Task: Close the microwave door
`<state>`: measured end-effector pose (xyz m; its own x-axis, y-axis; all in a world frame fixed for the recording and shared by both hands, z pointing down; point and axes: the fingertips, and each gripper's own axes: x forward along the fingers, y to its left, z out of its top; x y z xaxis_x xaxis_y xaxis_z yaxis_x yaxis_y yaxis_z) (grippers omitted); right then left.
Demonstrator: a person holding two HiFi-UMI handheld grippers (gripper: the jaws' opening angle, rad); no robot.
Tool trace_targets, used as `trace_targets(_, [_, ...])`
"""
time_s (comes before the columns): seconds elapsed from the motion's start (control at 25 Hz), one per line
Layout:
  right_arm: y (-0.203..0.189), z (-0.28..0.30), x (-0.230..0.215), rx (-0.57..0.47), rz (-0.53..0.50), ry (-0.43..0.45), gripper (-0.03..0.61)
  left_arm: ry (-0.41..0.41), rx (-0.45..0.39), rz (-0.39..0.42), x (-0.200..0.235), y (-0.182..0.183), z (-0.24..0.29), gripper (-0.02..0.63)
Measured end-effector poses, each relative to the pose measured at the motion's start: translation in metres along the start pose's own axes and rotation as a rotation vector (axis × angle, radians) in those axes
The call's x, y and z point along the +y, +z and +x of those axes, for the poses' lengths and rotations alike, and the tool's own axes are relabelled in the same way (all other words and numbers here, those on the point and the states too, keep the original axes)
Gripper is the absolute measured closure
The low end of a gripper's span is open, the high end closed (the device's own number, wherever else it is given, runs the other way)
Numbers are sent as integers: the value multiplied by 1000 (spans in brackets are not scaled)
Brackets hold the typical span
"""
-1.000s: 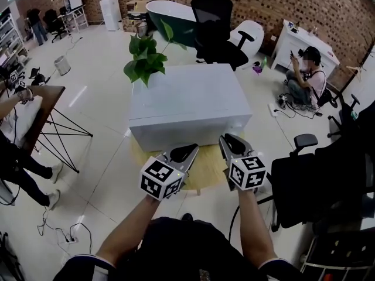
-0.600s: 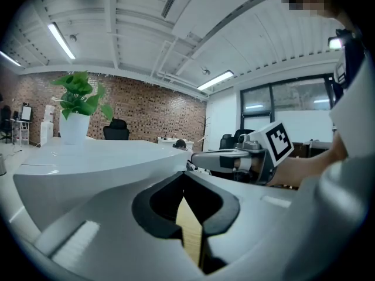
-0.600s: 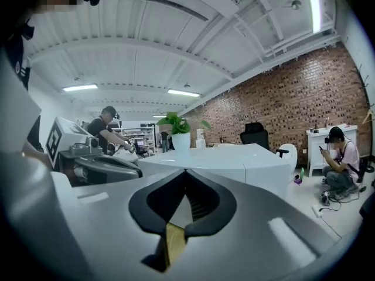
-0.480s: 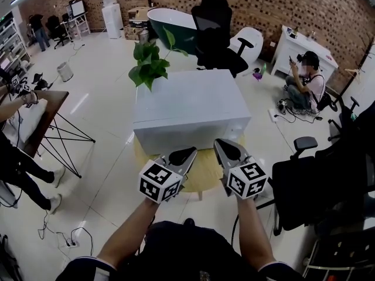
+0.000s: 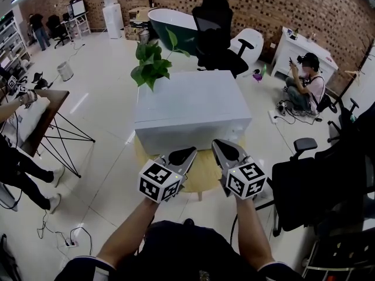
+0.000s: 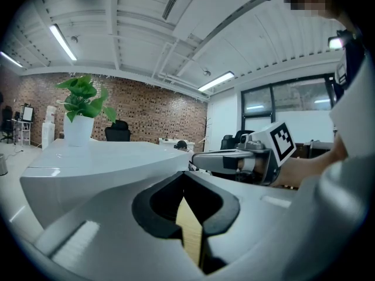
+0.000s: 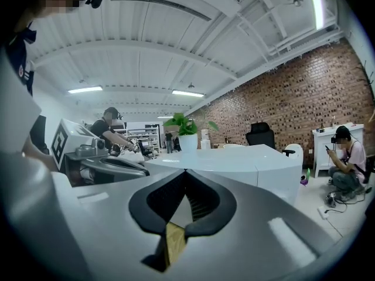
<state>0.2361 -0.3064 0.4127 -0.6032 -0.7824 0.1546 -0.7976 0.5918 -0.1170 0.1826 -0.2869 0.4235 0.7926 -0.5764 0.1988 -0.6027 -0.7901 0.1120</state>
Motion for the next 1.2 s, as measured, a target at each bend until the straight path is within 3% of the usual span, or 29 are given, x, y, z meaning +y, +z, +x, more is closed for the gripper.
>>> trace_targets(1.2, [-1, -4, 2, 7, -16, 5, 577, 1, 4, 6, -7, -4, -1, 607])
